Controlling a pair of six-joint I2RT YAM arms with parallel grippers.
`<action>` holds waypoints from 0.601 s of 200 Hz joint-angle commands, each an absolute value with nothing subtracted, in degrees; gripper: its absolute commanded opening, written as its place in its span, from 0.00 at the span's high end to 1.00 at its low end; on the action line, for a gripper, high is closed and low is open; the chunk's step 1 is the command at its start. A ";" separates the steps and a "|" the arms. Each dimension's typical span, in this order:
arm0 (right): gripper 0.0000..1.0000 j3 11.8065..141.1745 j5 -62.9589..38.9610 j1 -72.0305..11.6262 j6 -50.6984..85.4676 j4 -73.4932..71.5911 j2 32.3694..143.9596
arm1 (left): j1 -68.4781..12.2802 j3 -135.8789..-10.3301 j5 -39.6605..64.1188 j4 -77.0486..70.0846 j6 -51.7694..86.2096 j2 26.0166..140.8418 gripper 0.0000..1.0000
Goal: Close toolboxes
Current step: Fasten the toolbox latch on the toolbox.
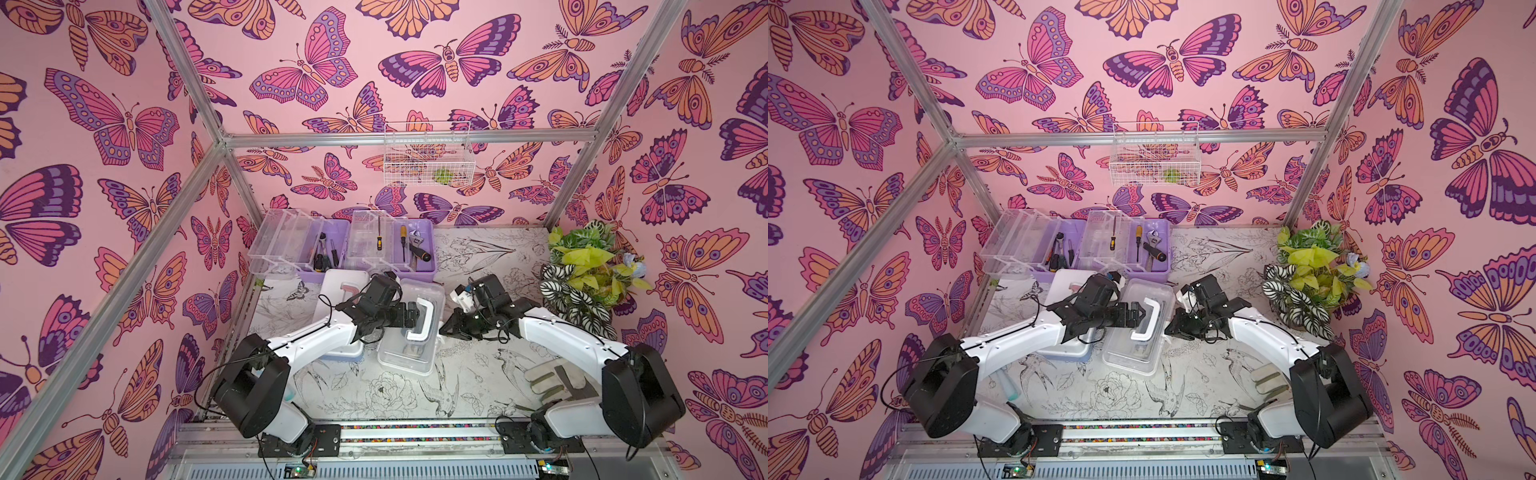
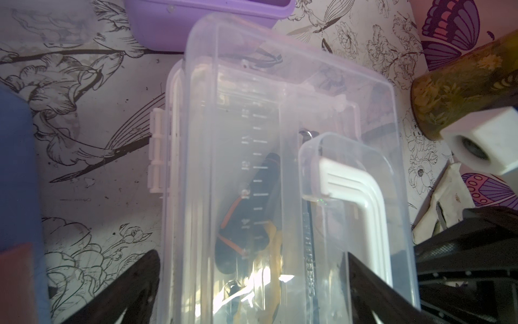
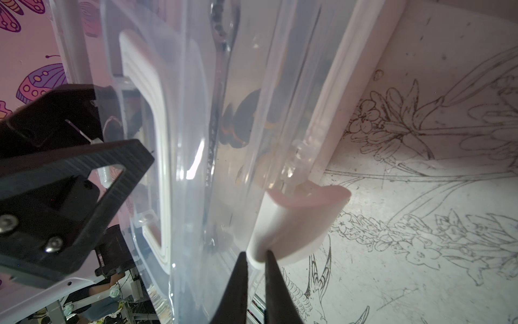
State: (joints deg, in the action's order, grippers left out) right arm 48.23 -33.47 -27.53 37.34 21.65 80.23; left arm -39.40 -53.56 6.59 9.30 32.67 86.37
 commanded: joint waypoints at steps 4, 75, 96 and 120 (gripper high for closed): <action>0.85 48.55 -33.18 -28.13 37.92 20.00 81.42 | -40.52 -53.35 9.93 13.41 34.17 88.41 0.02; 0.86 46.22 -32.75 -28.83 38.66 17.78 82.14 | -40.67 -52.91 10.98 13.36 34.18 88.33 0.01; 0.86 44.48 -32.55 -28.83 39.35 16.35 81.66 | -40.61 -52.52 12.13 12.83 34.27 88.17 0.04; 0.86 42.45 -32.71 -29.33 39.72 14.85 81.47 | -40.61 -51.69 14.02 10.84 34.82 88.33 0.08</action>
